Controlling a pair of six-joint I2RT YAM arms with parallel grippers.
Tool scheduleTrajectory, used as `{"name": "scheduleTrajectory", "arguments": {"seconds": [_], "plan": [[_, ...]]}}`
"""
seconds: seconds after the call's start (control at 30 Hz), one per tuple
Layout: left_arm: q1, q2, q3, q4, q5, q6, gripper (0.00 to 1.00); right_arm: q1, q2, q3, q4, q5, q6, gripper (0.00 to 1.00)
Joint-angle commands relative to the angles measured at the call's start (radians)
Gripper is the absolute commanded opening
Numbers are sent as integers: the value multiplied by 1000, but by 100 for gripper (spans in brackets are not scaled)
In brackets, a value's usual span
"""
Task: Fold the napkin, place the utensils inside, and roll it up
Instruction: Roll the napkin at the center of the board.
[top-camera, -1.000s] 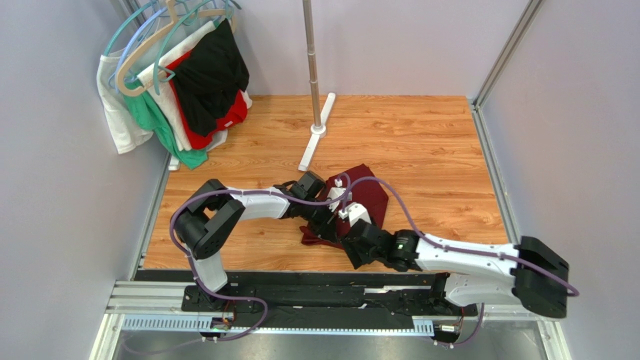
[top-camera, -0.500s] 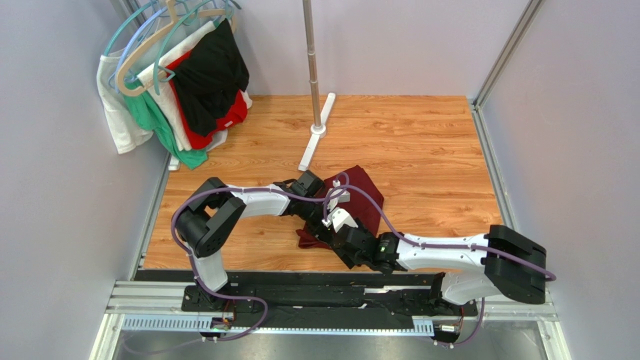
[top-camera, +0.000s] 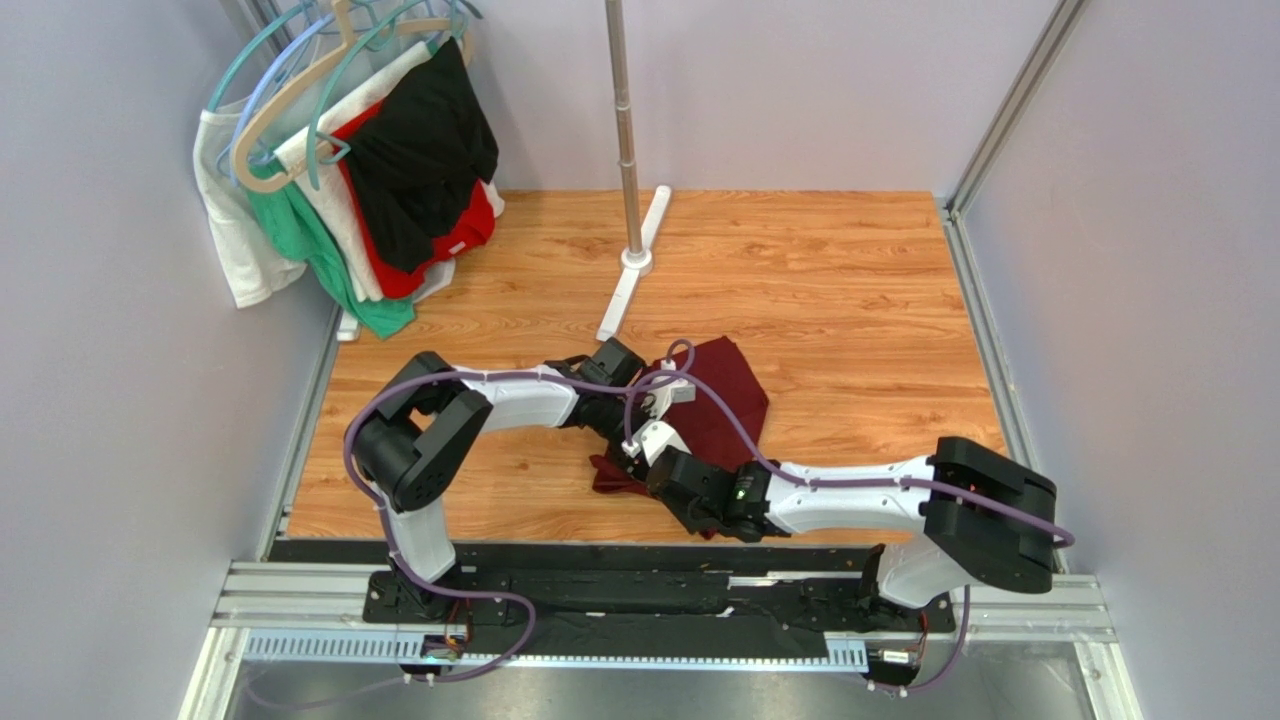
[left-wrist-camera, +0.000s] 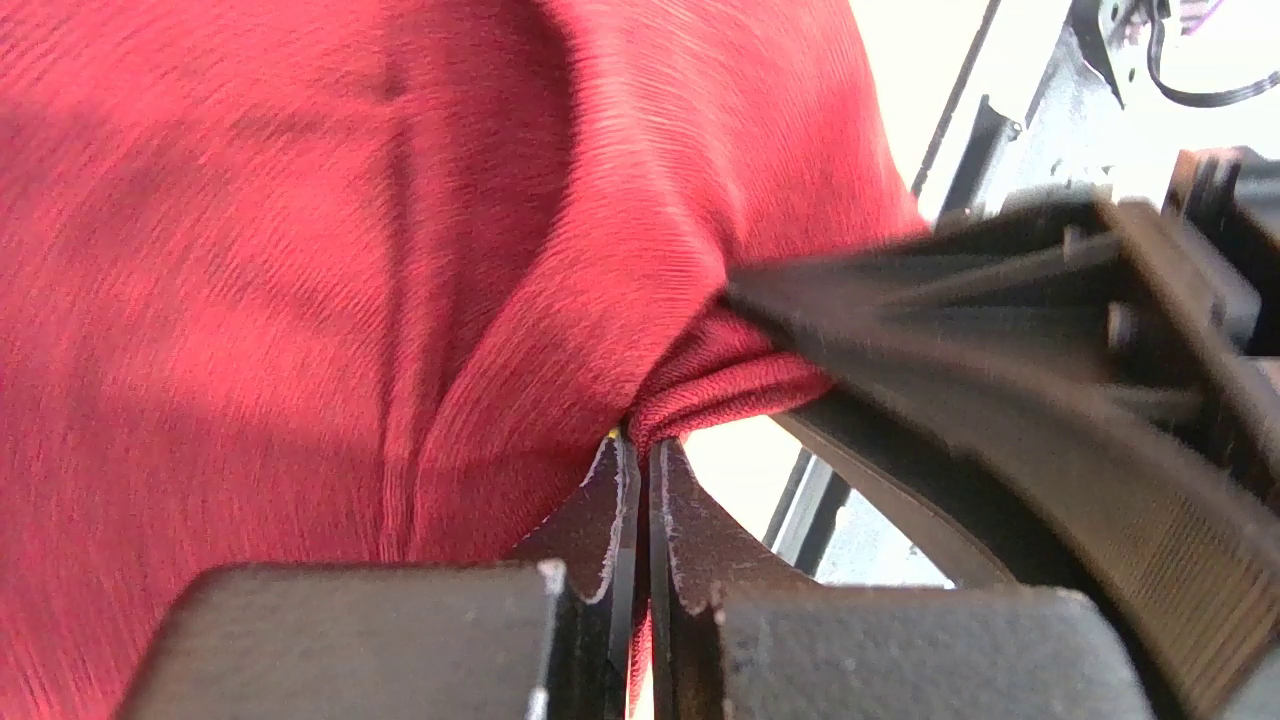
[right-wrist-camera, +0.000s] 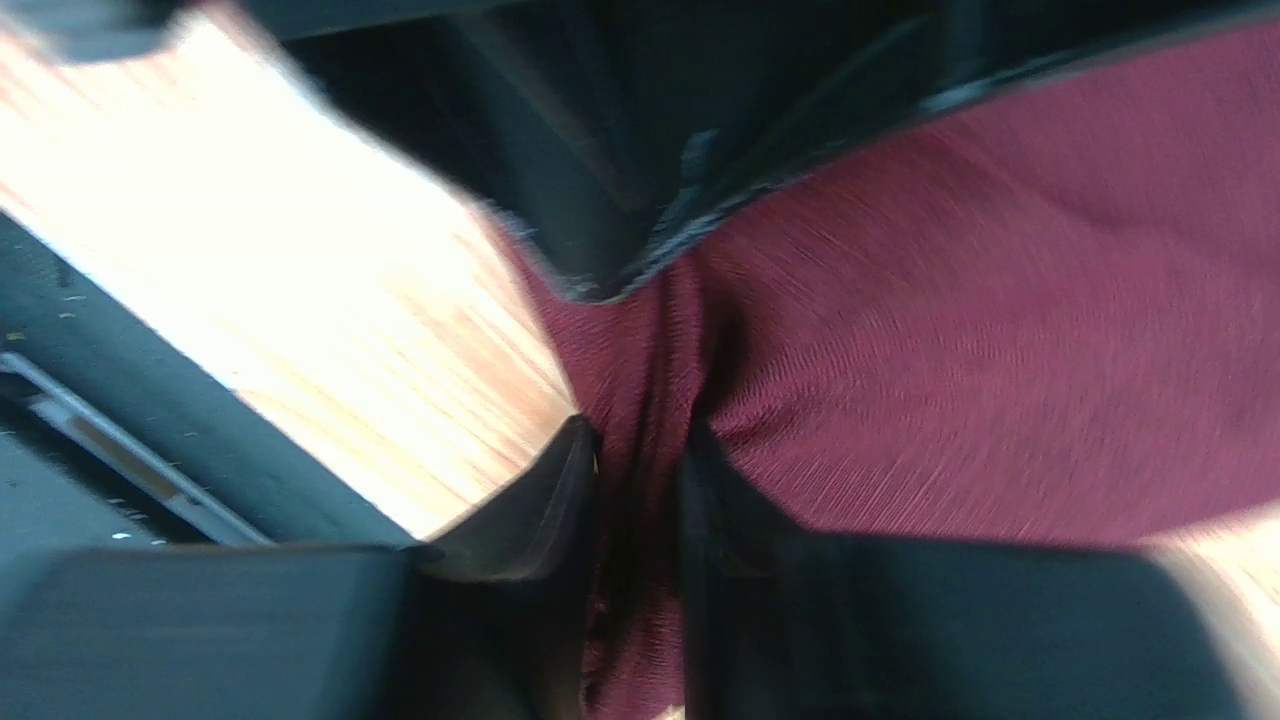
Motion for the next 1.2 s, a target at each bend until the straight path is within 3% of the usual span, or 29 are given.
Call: {"name": "scheduleTrajectory", "arguments": {"seconds": [0.0,0.1,0.2,0.33,0.53,0.9,1.17], "plan": [[0,-10,11,-27,-4,-2,0,-11,75,-24,-13,-105,67,9],[10,-40,2,-11,-5,-31,0,-20,78,-32,-13,-145,88,0],[17,-79,-11,12,-8,-56,6,-25,71,-40,-12,-169,104,0],[30,-114,-12,27,-16,-82,33,-46,43,-73,7,-203,111,0],[87,-177,5,42,-44,-125,52,-107,-43,-133,60,-280,150,0],[121,-254,-11,208,-79,-93,58,-227,-60,-234,227,-494,196,0],[147,-372,-198,473,-50,-131,58,-387,-93,-317,356,-680,289,0]]}}
